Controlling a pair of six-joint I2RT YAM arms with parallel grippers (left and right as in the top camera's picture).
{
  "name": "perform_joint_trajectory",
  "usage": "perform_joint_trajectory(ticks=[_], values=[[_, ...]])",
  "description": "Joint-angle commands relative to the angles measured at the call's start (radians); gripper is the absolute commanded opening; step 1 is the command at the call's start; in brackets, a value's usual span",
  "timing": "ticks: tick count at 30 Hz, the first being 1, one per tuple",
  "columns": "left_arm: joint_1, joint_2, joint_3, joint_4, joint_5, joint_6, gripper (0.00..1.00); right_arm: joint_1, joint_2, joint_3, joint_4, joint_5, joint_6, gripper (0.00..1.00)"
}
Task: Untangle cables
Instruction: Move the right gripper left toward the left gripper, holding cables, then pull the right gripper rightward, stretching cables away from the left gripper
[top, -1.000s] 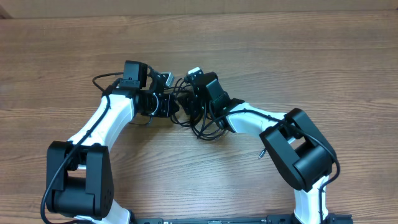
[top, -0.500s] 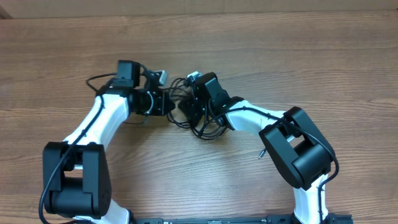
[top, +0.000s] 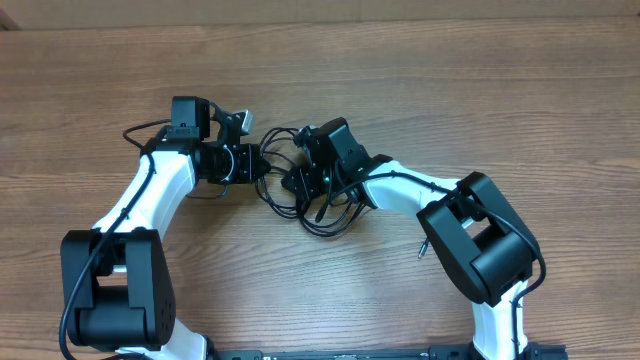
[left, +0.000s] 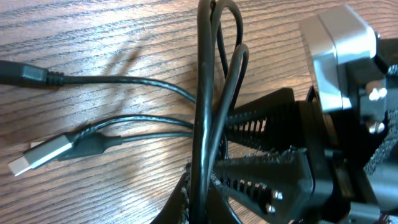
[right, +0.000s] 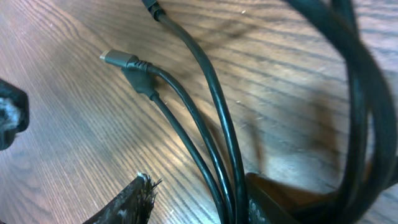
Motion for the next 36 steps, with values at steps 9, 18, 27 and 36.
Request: perform_joint_trajectory(ticks=[9,18,27,36], values=[[-0.001,0.000,-0.005,0.010,0.012,-0.028,0.04,0.064,-0.017,-0.018,-0.027,0.178,-0.034,0.43],[-0.001,0.000,-0.005,0.009,0.012,-0.044,0.04,0.161,-0.003,-0.017,-0.003,0.315,-0.132,0.46],[0.000,0.000,-0.005,0.000,0.011,-0.043,0.04,0.123,-0.050,-0.017,-0.024,0.314,-0.063,0.04],[-0.001,0.000,-0.005,0.000,0.008,-0.048,0.04,0.086,-0.132,-0.017,-0.085,0.171,0.001,0.04]])
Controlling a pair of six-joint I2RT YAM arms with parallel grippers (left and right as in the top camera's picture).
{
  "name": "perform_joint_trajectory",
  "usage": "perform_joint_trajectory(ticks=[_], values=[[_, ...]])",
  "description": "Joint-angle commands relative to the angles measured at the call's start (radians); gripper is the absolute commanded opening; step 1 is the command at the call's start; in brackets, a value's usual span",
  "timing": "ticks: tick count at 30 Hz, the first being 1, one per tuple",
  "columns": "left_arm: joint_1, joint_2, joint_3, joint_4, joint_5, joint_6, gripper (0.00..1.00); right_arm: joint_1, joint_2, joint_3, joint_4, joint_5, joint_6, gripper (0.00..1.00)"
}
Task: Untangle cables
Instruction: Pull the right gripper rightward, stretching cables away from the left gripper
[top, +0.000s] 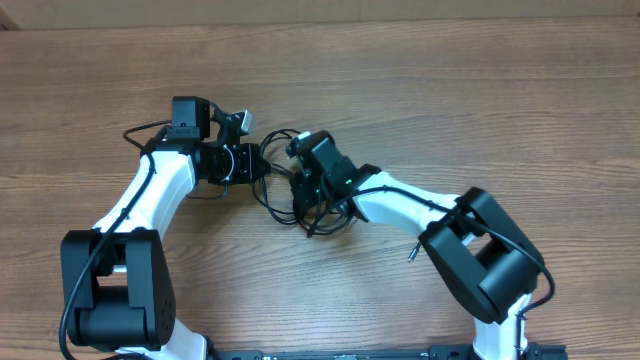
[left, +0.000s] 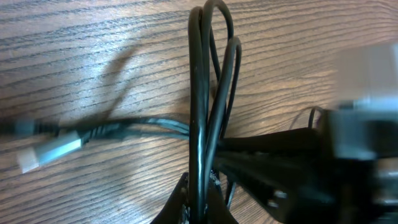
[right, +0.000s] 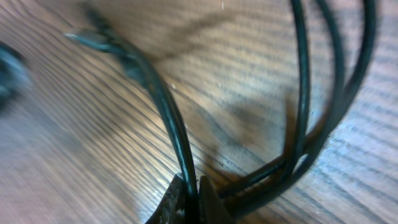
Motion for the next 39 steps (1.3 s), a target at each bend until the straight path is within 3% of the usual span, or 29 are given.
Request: perform_joint_trajectory(ticks=[1,15,23,28,33,39], values=[[-0.001,0.000,-0.005,0.003,0.008,-0.027,0.04,0.005,-0.052,-0.006,0.005,-0.115,0.044,0.04],[-0.001,0.000,-0.005,-0.002,0.008,-0.033,0.04,-0.049,-0.202,-0.006,-0.020,-0.182,0.200,0.04],[-0.001,0.000,-0.005,-0.002,-0.010,-0.034,0.04,-0.139,-0.251,-0.006,-0.203,-0.180,0.377,0.04],[-0.001,0.000,-0.005,-0.006,-0.015,-0.040,0.04,-0.245,-0.254,-0.006,-0.288,-0.246,0.651,0.04],[-0.001,0.000,-0.005,-0.008,-0.014,-0.040,0.04,-0.372,-0.254,-0.006,-0.344,-0.464,0.667,0.04],[-0.001,-0.001,-0.005,-0.008,-0.015,-0.040,0.04,-0.476,-0.254,-0.006,-0.565,-0.385,0.742,0.04]])
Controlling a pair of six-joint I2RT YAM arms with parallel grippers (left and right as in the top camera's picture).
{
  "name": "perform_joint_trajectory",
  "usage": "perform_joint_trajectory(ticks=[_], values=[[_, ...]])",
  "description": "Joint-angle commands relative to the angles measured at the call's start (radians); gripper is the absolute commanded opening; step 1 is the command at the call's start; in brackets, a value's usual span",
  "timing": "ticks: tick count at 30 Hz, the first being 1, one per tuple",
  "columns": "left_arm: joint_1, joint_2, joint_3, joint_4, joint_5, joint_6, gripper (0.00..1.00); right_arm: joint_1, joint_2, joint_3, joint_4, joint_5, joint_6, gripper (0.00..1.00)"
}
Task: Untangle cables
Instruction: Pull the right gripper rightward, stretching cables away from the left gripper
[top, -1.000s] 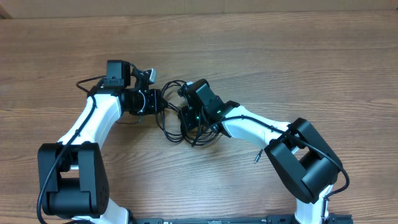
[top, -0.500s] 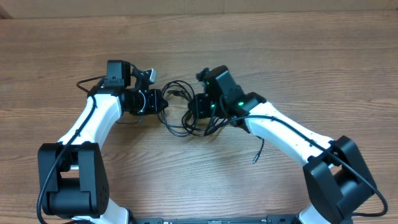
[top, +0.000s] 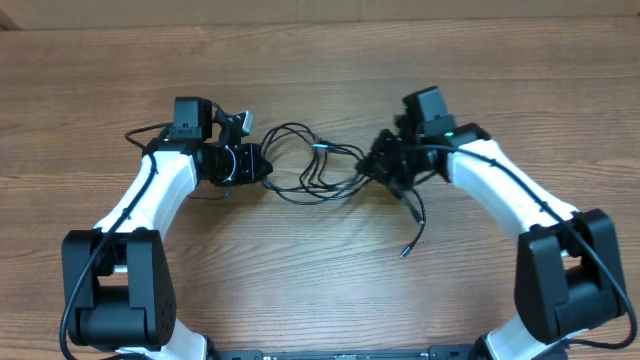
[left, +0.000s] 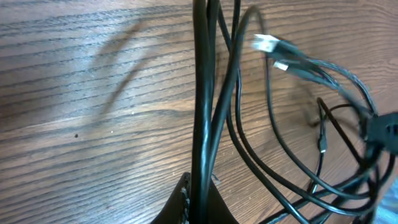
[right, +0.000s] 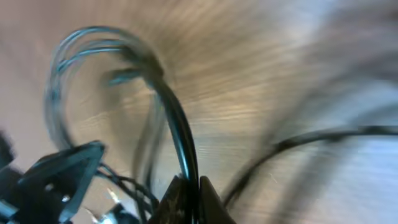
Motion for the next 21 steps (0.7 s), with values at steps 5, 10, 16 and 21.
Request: perform_joint_trajectory(ticks=[5,10,16,21], values=[[0.003,0.000,-0.005,-0.001,-0.021,0.002,0.04,-0.051,-0.019,0.004,-0.226,0.175,0.227,0.14],[0.003,0.000,-0.005,0.000,-0.021,0.002,0.04,-0.022,-0.019,0.004,-0.245,0.195,0.232,0.17],[0.003,0.000,-0.005,-0.004,-0.020,0.011,0.04,0.016,-0.019,0.004,-0.217,0.262,0.130,0.46],[0.011,-0.008,0.013,-0.019,0.108,0.076,0.04,-0.008,-0.020,0.005,-0.220,0.269,-0.100,0.38]])
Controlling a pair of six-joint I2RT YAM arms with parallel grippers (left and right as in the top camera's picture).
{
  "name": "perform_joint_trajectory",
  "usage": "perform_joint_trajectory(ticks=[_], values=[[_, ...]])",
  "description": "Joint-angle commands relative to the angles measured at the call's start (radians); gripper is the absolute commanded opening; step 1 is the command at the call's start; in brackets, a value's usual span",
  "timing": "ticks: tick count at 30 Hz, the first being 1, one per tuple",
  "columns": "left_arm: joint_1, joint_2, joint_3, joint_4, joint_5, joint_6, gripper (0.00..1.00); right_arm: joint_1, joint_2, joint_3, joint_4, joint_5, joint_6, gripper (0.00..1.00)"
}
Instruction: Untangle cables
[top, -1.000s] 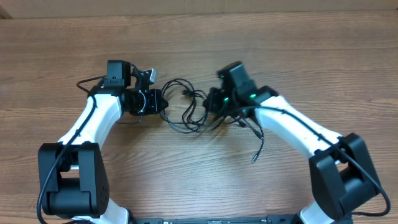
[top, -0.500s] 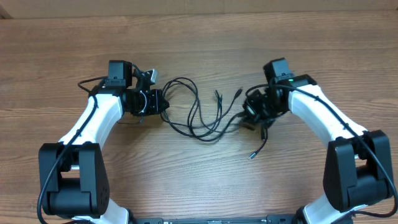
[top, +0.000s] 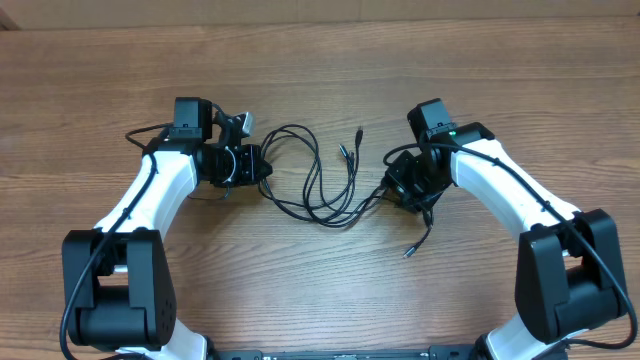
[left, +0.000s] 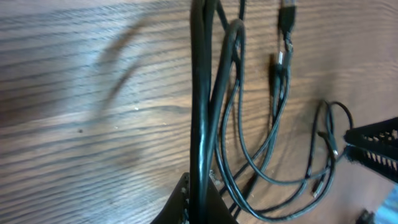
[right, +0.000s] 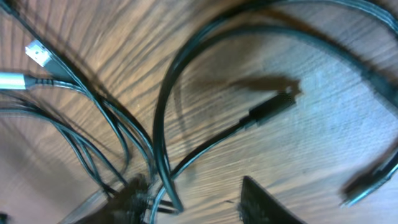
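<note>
Black cables (top: 322, 192) lie in loose loops on the wooden table (top: 320, 60) between my two grippers. My left gripper (top: 263, 168) is shut on a bunch of strands; in its wrist view the jaws (left: 200, 194) pinch the bundle (left: 202, 93) running straight up. Two plug ends (top: 350, 143) lie free at the top of the loops. My right gripper (top: 392, 188) stands open at the right end of the loops. In its wrist view a strand (right: 163, 155) curves past its left finger (right: 127, 194); a black plug (right: 272, 107) lies ahead.
Another cable end (top: 410, 249) trails toward the front under my right arm. A silver plug (right: 36, 52) shows at the far left of the right wrist view. A thin cable (top: 135, 131) loops behind my left arm. Bare wood surrounds the cables.
My right gripper was shut on a strand, stretching the cables to the right. Now it is open and slightly lower, and the cables lie slack with two plug ends free. The left gripper has not moved.
My right gripper stood open right beside the left one at the tight tangle, the left holding a bunch. Then the right was shut on strands there. Then it held them far to the right, spreading the tangle. Now it has let go, leaving loose loops.
</note>
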Motion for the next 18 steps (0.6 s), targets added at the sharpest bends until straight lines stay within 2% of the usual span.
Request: perform_joint_trajectory(ticks=[1,4,9,11,14,16,18], values=[[0.019,-0.018,0.033,-0.009,0.146,0.084,0.04,-0.039,-0.021,0.008,-0.018,0.026,-0.166,0.38],[0.027,-0.076,0.106,-0.026,0.159,0.115,0.04,-0.103,-0.027,0.021,-0.055,-0.027,-0.248,0.39],[0.008,-0.204,0.257,-0.093,0.154,0.209,0.04,-0.204,-0.039,0.068,-0.093,-0.221,-0.503,0.49],[-0.012,-0.249,0.294,-0.094,0.152,0.228,0.04,-0.222,-0.039,0.082,-0.081,-0.383,-0.660,0.53],[-0.055,-0.298,0.317,-0.086,0.145,0.251,0.04,-0.228,-0.039,0.090,-0.054,-0.744,-0.931,0.60],[-0.089,-0.319,0.321,-0.086,0.124,0.250,0.04,-0.227,-0.039,0.090,-0.021,-0.914,-1.012,0.69],[-0.127,-0.326,0.321,-0.098,0.094,0.250,0.04,-0.223,-0.039,0.090,0.031,-1.006,-1.020,0.72]])
